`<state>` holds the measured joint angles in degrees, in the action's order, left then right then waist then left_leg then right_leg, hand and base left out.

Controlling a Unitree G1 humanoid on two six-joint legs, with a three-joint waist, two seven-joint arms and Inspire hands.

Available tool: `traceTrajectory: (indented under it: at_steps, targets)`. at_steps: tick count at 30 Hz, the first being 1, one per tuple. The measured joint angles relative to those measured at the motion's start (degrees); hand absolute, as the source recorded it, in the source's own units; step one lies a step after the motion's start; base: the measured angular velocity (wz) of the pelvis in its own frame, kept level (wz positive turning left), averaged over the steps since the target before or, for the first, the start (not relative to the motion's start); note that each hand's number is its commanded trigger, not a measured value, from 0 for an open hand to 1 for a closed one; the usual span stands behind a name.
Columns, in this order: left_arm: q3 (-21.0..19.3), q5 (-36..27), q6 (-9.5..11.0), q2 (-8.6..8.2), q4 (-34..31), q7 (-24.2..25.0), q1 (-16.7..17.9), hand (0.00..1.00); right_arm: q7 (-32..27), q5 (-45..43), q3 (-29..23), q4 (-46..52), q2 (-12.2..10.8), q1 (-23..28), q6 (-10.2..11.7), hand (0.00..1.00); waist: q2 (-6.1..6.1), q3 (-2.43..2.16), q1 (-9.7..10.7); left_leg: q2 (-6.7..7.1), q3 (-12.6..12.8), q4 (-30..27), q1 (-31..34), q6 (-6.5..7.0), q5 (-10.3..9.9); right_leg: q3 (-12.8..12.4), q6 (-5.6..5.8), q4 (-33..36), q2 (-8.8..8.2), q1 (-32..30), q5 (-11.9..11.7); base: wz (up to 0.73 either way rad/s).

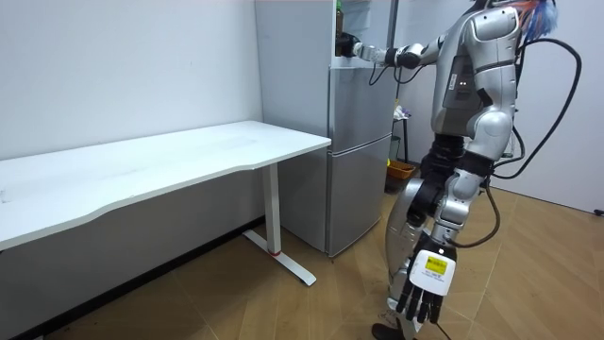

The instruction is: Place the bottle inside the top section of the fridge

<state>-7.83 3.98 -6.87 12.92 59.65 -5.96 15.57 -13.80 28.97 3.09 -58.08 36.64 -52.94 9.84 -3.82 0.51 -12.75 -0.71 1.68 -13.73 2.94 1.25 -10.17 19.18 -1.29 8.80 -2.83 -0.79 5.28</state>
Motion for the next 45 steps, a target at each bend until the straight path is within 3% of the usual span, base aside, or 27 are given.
traceTrajectory:
  at_steps: [7, 12, 24, 28, 45]
  targets:
    - [1.4, -0.01, -1.45, 1.77, -0.18, -0.03, -0.04, 0.0, -0.48, -0.47, 0.16, -0.83, 0.9, 0.01, -1.52, 0.0, -0.86, 0.04, 0.1, 0.15, -0.01, -0.18, 0.37, 0.01, 0.06, 0.12, 0.06, -0.03, -0.03, -0.22, -0.05, 0.0]
    - [1.39, 0.0, -2.52, 1.83, -0.42, -0.06, -0.06, 0.0, -0.31, -0.51, 0.14, -1.35, 1.53, 0.01, -3.91, 0.0, -1.49, -0.21, 0.14, 0.13, -0.23, -0.19, 0.29, 0.03, 0.05, 0.56, 0.13, -0.15, -0.06, 0.07, -0.01, 0.03]
    - [1.28, 0.04, -2.85, 1.76, -1.03, -0.04, 0.26, 0.0, 1.97, -2.8, 0.03, -2.36, 1.61, 0.01, -6.19, 0.0, -1.59, -0.3, 1.47, 0.19, -0.51, 0.57, -2.16, 0.05, 0.04, 1.4, 0.31, -0.18, -0.06, 2.15, 0.36, 0.04]
    - [1.28, 0.0, -2.84, 1.76, -1.14, -0.04, 0.32, 0.0, 2.53, -4.17, 0.05, -2.4, 1.6, 0.16, -6.93, 0.0, -1.96, -0.56, 1.73, 0.24, -0.48, 1.04, -2.66, 0.06, 0.05, 1.45, 0.36, -0.18, -0.02, 2.87, 0.42, -0.01]
    - [1.19, 0.03, -2.5, 1.76, -0.27, 0.48, 0.92, 0.0, 3.36, -1.94, 0.07, -1.21, 1.58, 1.54, -7.44, 0.0, -2.28, -0.57, 2.56, 0.22, -0.2, 2.25, -5.23, 0.13, -0.05, 0.44, 0.56, -0.2, 0.24, 4.63, 0.9, 0.0]
